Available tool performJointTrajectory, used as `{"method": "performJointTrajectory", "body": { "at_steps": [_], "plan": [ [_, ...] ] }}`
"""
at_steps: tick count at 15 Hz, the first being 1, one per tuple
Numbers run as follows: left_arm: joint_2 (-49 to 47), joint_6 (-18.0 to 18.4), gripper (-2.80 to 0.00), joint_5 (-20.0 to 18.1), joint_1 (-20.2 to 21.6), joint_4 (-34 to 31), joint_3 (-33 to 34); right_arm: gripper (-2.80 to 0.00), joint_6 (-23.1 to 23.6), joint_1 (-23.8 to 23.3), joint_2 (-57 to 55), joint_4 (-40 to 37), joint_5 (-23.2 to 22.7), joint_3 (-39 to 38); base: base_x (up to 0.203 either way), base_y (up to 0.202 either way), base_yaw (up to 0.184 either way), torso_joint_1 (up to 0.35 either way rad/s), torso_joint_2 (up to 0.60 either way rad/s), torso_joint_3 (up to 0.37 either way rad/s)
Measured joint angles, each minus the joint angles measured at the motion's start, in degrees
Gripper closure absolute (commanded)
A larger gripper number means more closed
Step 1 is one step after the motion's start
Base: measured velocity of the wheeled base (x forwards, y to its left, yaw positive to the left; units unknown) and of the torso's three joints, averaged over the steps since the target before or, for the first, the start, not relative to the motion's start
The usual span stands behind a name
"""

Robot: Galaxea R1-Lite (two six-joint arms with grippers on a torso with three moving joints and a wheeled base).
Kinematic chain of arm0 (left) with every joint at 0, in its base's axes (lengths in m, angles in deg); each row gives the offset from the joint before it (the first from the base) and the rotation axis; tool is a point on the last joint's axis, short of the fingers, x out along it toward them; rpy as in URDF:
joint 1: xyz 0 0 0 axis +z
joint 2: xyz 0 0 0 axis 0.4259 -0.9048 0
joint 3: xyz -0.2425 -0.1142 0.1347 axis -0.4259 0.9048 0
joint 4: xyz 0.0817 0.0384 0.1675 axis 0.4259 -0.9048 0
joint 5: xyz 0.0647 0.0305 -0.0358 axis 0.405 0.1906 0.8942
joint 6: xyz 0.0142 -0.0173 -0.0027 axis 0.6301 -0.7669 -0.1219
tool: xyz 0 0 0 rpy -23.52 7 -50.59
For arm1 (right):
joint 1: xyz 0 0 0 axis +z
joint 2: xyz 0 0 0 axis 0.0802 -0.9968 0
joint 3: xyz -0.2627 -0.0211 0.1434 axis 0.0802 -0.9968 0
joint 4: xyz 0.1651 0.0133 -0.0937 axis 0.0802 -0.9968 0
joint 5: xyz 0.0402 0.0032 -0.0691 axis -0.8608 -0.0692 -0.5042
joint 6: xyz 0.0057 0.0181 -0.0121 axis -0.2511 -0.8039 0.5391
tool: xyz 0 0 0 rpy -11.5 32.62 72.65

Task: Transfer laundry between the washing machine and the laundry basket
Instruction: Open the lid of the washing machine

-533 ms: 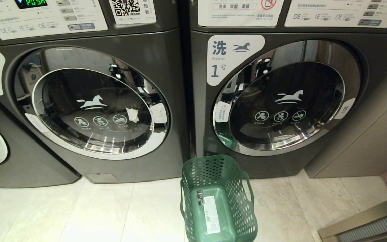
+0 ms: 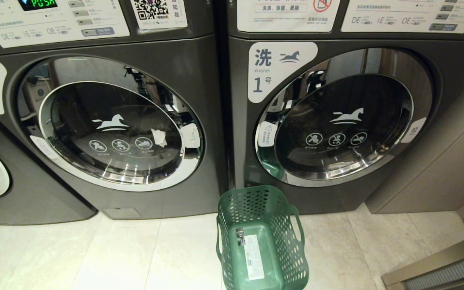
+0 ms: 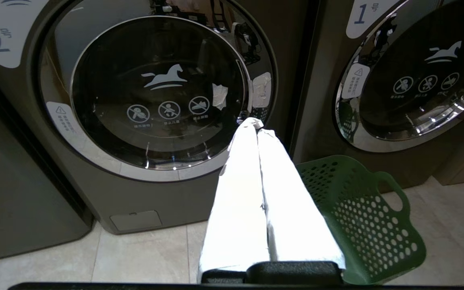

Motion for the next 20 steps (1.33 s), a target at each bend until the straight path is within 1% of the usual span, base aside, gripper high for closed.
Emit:
{"method": "performJointTrajectory", "body": {
  "at_steps": [1,2,3,5,6,9,12,15,17,18,20],
  "plan": [
    [-6.4,-1.4,0.0,-0.6,0.0,-0.7,-4.4,0.0,0.0,0.0,0.0,0.0,0.0,0.0,0.0,0.0,0.0,0.0,0.0,0.0],
    [-12.2,-3.2,0.0,-1.1,0.0,-0.6,-7.2,0.0,0.0,0.0,0.0,0.0,0.0,0.0,0.0,0.0,0.0,0.0,0.0,0.0],
    [-19.1,-5.7,-2.8,-1.7,0.0,0.4,-9.3,0.0,0.0,0.0,0.0,0.0,0.0,0.0,0.0,0.0,0.0,0.0,0.0,0.0],
    [-32.1,-10.3,-2.8,-3.7,0.0,5.0,-10.4,0.0,0.0,0.0,0.0,0.0,0.0,0.0,0.0,0.0,0.0,0.0,0.0,0.0],
    [-38.3,-11.9,-2.8,-5.1,-0.1,9.0,-9.8,0.0,0.0,0.0,0.0,0.0,0.0,0.0,0.0,0.0,0.0,0.0,0.0,0.0],
    [-54.4,-13.5,-2.8,-9.0,-1.5,22.4,-7.2,0.0,0.0,0.0,0.0,0.0,0.0,0.0,0.0,0.0,0.0,0.0,0.0,0.0],
    [-67.4,-13.4,-2.8,-14.3,-2.7,35.3,-5.5,0.0,0.0,0.0,0.0,0.0,0.0,0.0,0.0,0.0,0.0,0.0,0.0,0.0],
    [-79.4,-13.0,-2.8,-19.2,-3.0,49.9,-5.3,0.0,0.0,0.0,0.0,0.0,0.0,0.0,0.0,0.0,0.0,0.0,0.0,0.0],
    [-86.3,-11.3,-2.8,-21.0,-3.0,60.3,-6.3,0.0,0.0,0.0,0.0,0.0,0.0,0.0,0.0,0.0,0.0,0.0,0.0,0.0],
    [-89.0,-10.5,-2.8,-21.8,-3.0,64.5,-6.6,0.0,0.0,0.0,0.0,0.0,0.0,0.0,0.0,0.0,0.0,0.0,0.0,0.0],
    [-94.0,-9.3,-2.8,-25.3,-2.8,72.0,-6.9,0.0,0.0,0.0,0.0,0.0,0.0,0.0,0.0,0.0,0.0,0.0,0.0,0.0]
  ]
}}
